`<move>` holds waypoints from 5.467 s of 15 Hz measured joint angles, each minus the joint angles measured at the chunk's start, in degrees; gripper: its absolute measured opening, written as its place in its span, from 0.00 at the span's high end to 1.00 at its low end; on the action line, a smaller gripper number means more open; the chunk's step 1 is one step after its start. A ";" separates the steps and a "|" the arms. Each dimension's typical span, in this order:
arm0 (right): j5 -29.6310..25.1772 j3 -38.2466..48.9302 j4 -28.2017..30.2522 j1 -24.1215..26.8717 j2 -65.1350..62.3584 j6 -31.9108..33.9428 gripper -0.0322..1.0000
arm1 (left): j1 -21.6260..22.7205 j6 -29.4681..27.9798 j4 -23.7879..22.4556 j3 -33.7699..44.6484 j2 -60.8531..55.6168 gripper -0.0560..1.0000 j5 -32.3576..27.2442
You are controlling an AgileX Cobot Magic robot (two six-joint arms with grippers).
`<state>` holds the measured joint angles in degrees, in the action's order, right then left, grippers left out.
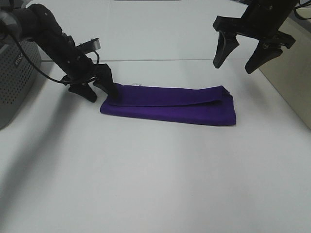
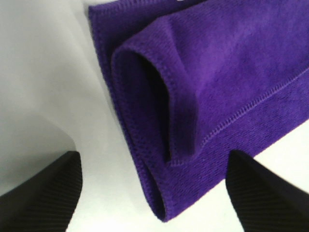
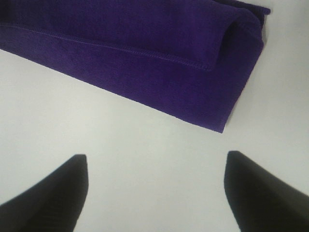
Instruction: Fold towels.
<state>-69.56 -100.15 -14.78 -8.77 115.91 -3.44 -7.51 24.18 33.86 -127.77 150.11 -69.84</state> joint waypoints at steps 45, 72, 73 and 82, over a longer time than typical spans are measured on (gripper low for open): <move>-0.34 0.00 -5.84 0.00 -10.20 0.69 0.23 | -13.52 -0.46 6.59 -0.80 -6.42 0.86 5.73; -0.40 13.06 11.80 0.06 -31.91 9.74 0.23 | -1.20 -20.57 -30.60 4.98 -27.67 0.21 0.52; -0.40 21.72 11.80 0.06 -41.02 10.37 0.23 | 1.38 -19.48 -29.91 15.70 -35.41 0.21 0.57; -0.63 57.35 1.20 0.06 -94.31 12.78 0.23 | 7.33 -20.34 -30.71 72.99 -91.27 0.21 10.08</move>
<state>-70.19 -42.80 -13.58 -8.71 21.60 9.34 -0.17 3.84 3.15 -54.77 58.84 -59.76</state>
